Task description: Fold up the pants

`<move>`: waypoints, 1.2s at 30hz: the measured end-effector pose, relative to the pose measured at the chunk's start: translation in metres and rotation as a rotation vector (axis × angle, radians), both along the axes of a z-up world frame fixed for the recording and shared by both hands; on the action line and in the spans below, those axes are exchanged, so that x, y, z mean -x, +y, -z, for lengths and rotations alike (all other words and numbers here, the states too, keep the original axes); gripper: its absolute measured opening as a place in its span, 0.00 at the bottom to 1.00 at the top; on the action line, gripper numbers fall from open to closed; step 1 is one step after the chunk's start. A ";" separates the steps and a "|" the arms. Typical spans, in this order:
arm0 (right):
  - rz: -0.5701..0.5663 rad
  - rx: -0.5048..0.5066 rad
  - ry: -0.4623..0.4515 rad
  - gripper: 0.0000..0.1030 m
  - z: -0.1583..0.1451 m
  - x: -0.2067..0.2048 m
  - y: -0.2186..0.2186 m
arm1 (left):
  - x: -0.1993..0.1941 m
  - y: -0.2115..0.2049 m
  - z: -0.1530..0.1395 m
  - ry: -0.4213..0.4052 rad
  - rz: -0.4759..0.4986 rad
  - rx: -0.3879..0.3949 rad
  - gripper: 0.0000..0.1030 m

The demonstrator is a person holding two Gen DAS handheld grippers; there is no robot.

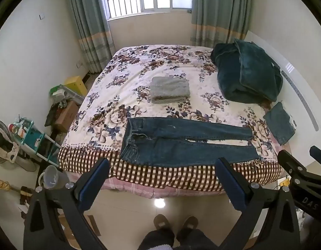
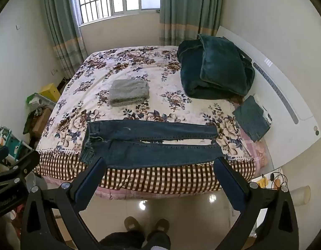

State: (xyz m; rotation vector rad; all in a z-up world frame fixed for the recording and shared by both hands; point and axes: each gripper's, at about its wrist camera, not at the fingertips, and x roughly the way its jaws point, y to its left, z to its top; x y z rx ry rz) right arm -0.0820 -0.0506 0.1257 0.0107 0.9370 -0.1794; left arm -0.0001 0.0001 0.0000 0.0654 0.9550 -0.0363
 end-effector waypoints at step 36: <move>0.000 0.001 -0.011 1.00 0.000 0.000 -0.003 | -0.001 0.001 -0.014 -0.019 -0.001 0.005 1.00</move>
